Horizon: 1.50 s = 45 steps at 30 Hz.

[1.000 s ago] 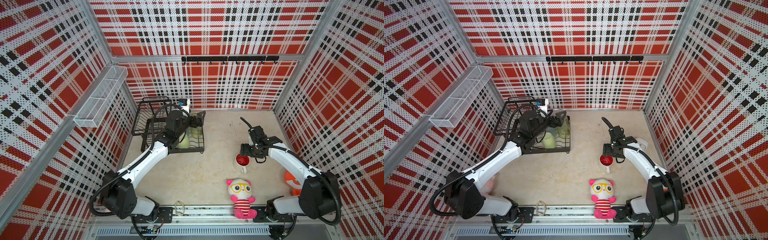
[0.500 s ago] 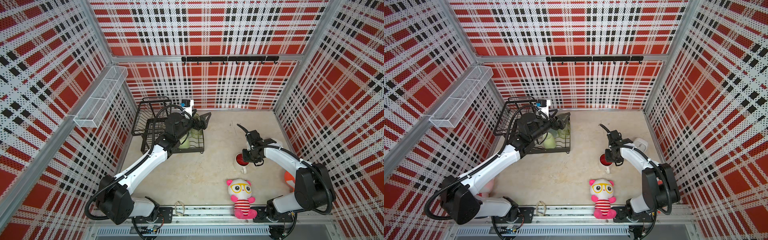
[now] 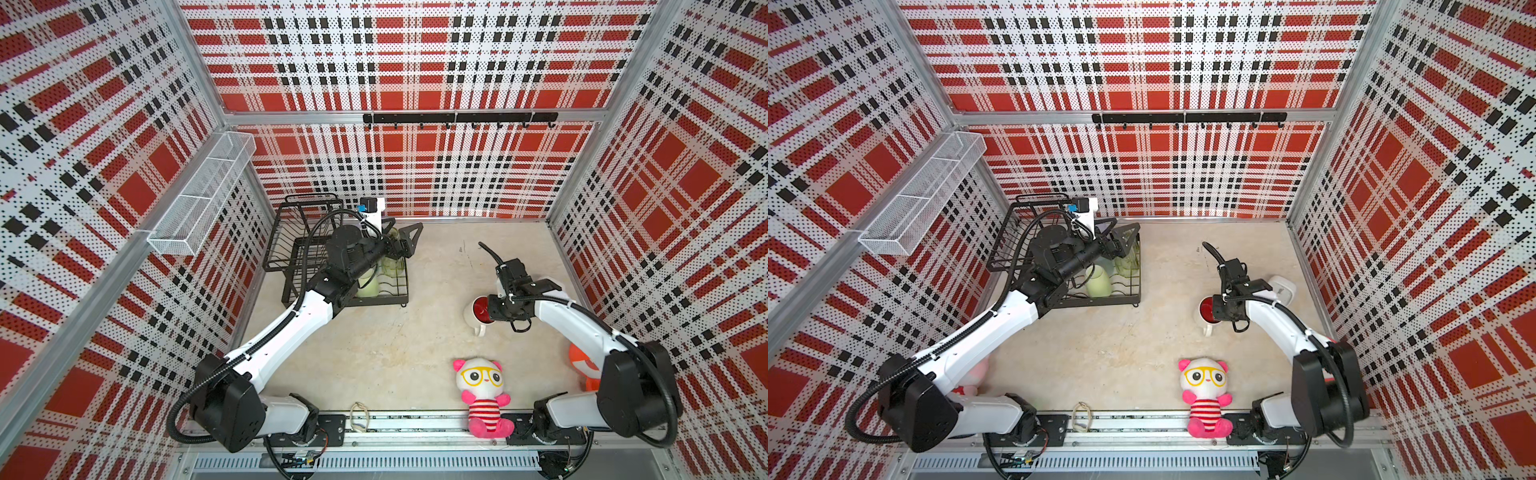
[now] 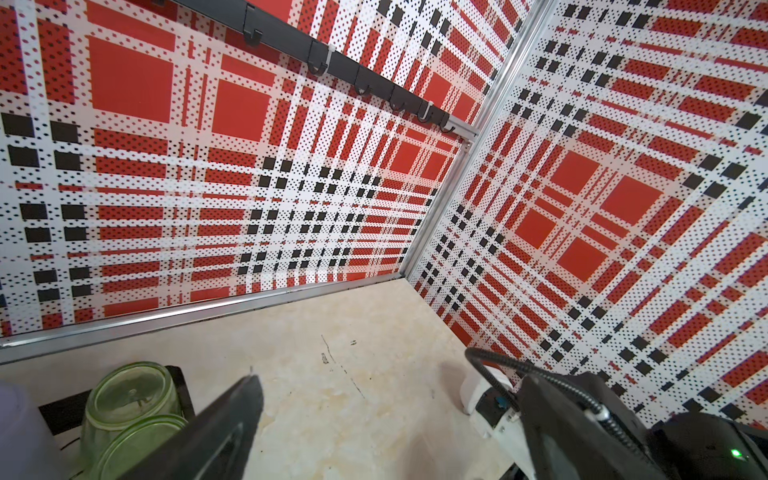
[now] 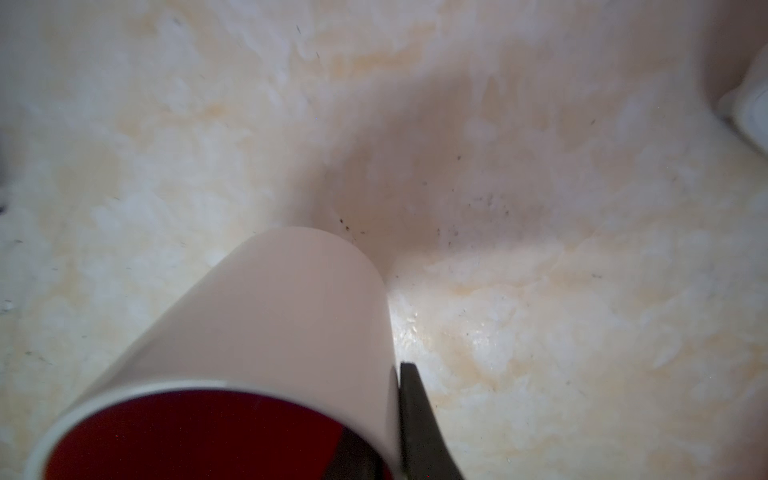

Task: Load cups into a dish rack
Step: Pick up the cup from the middle-right of the table, then place the cup upside down at the dish rack.

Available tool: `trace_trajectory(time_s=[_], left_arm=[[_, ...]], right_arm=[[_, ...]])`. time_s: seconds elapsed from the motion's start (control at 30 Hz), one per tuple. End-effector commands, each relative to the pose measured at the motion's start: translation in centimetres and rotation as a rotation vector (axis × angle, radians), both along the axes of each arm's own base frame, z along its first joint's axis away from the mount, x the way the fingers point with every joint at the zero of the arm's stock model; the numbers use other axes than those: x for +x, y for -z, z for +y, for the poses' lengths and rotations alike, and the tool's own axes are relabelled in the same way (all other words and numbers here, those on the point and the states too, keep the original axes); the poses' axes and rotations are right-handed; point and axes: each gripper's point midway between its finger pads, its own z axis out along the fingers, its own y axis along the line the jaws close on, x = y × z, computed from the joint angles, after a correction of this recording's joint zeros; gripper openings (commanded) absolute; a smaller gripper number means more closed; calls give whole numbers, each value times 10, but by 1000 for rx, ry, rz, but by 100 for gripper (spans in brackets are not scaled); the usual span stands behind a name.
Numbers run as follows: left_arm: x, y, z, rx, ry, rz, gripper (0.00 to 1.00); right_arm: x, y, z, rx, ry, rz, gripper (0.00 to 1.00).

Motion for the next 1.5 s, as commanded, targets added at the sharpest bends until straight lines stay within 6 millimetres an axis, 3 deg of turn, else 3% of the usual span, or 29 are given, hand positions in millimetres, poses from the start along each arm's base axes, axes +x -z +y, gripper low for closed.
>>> trace_trajectory(time_s=[0.0,0.2,0.37,0.6,0.8,1.0,1.13,1.47], left_arm=[[-8,-35,9,-83,6,-56,98],[-13,-48,4,-145,61,-72,99],[-15,-48,-2,-171,107,-66,100],[-26,-54,-15,-194,227,-56,98],[-41,-75,-19,-259,310,-90,98],[-69,-102,-37,-467,540,-17,99],[-86,-109,-46,-520,649,2,98],[-91,-90,-74,-519,773,127,98]], right_arm=[[33,-55,5,69,34,-244,0],[62,-123,26,226,10,-506,0],[70,-185,45,353,-82,-756,0],[47,-265,49,553,-126,-1119,0],[24,-308,50,747,-126,-1218,0],[3,-339,55,979,-167,-1286,0],[-2,-350,67,1106,-258,-1277,0],[-8,-351,106,1179,-528,-1148,0]])
